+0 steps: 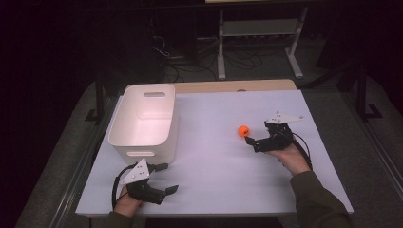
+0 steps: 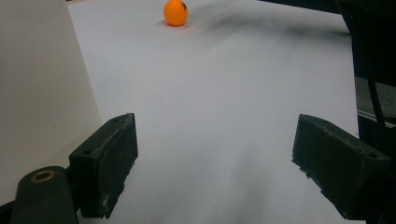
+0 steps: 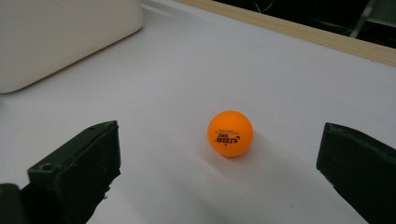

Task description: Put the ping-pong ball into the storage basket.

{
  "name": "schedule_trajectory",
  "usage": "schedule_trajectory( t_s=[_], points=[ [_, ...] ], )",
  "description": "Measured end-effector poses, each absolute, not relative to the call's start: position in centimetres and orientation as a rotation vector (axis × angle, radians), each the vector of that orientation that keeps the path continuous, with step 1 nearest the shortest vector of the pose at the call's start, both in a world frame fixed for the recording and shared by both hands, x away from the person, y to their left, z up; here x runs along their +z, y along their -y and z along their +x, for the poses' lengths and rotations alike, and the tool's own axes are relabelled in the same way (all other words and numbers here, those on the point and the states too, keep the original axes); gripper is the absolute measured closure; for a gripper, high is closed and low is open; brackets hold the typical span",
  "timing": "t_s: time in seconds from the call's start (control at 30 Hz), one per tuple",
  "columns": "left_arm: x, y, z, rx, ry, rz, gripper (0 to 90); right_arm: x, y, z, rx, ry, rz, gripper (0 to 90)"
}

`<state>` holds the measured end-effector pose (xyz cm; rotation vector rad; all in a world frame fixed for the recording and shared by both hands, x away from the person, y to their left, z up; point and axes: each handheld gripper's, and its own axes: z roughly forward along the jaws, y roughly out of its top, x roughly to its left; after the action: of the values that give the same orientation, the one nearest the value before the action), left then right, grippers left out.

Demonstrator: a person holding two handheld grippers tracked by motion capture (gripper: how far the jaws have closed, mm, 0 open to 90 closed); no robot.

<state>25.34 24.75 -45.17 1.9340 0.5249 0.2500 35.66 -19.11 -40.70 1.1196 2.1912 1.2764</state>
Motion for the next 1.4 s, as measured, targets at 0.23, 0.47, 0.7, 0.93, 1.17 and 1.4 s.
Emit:
schedule_trajectory(
  t_s=[0.23, 0.47, 0.7, 0.93, 1.17, 1.4],
  points=[
    [-45.2, -24.8, 25.3, 0.251, -0.523, 1.934, 14.0, -40.7, 18.8, 36.1, 1.276, -2.189, 1.122, 0.0],
    [-45.2, -24.8, 25.3, 0.251, -0.523, 1.934, 14.0, -40.6, 18.2, 36.7, 1.275, -2.19, 1.126, 0.0],
    [-45.2, -24.7, 25.3, 0.249, -0.526, 1.934, 14.0, -40.3, 17.8, 37.2, 1.289, -2.177, 1.124, 0.0],
    [-45.2, -24.7, 25.4, 0.249, -0.526, 1.935, 14.0, -40.0, 17.5, 37.9, 1.295, -2.164, 1.126, 0.0],
    [-45.2, -24.8, 25.3, 0.25, -0.525, 1.934, 14.0, -39.7, 17.1, 38.4, 1.308, -2.155, 1.124, 0.0],
    [-45.2, -24.8, 25.4, 0.249, -0.525, 1.934, 14.0, -39.8, 17.0, 39.0, 1.299, -2.154, 1.132, 0.0]
  ],
)
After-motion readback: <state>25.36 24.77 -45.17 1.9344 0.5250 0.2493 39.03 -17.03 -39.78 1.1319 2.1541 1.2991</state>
